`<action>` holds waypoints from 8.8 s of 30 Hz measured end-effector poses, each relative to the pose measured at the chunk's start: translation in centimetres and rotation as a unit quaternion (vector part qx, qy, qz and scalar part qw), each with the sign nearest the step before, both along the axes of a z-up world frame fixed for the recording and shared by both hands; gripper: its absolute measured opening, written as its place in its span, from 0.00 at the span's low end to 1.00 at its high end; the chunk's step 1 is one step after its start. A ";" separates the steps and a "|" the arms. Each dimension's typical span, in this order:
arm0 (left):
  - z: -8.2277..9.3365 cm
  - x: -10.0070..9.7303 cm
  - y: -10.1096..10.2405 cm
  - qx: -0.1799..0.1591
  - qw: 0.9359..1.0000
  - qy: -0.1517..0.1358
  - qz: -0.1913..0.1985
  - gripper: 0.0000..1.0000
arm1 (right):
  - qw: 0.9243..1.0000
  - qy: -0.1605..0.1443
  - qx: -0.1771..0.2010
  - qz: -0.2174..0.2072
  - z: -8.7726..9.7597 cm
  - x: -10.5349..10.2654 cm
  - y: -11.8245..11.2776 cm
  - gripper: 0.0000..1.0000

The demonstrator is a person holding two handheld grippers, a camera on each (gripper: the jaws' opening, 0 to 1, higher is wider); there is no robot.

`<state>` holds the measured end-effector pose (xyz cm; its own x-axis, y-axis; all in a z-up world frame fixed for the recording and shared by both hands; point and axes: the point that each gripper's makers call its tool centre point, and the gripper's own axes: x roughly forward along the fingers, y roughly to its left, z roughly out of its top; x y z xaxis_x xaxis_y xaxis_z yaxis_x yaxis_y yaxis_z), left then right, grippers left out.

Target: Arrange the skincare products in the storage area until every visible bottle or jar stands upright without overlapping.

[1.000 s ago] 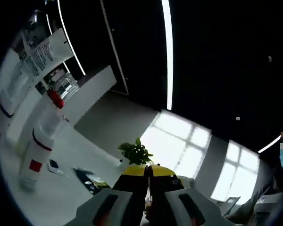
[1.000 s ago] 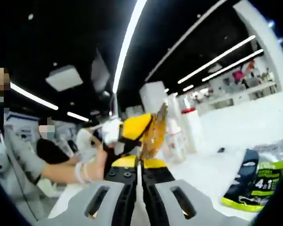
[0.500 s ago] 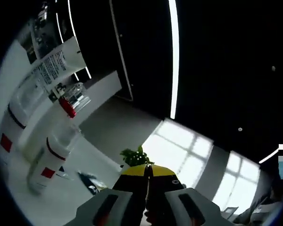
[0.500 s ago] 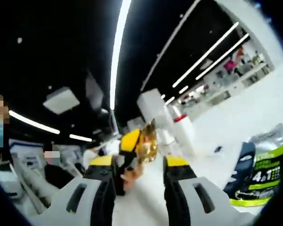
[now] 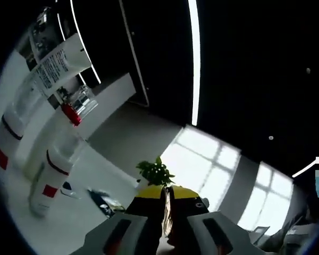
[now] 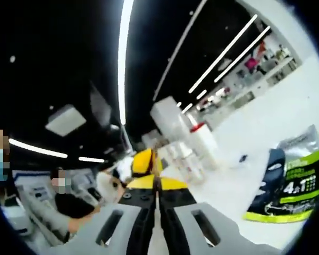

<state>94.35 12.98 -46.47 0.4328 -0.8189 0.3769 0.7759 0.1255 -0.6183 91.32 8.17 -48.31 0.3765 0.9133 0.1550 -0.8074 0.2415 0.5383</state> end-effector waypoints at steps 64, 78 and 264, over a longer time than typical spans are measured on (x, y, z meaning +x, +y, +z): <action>-11.3 1.9 -0.6 0.275 0.935 0.191 0.115 0.02 | 0.895 -0.103 -0.383 -0.204 -9.8 6.1 -1.1 0.00; -12.1 1.7 -0.1 0.350 0.917 0.148 0.120 0.01 | 0.869 -0.139 -0.426 -0.210 -10.1 8.0 -1.2 0.00; 4.4 0.3 5.9 0.212 0.875 -0.190 0.393 0.81 | 0.891 -0.191 -0.213 -0.352 1.0 7.4 -5.2 1.00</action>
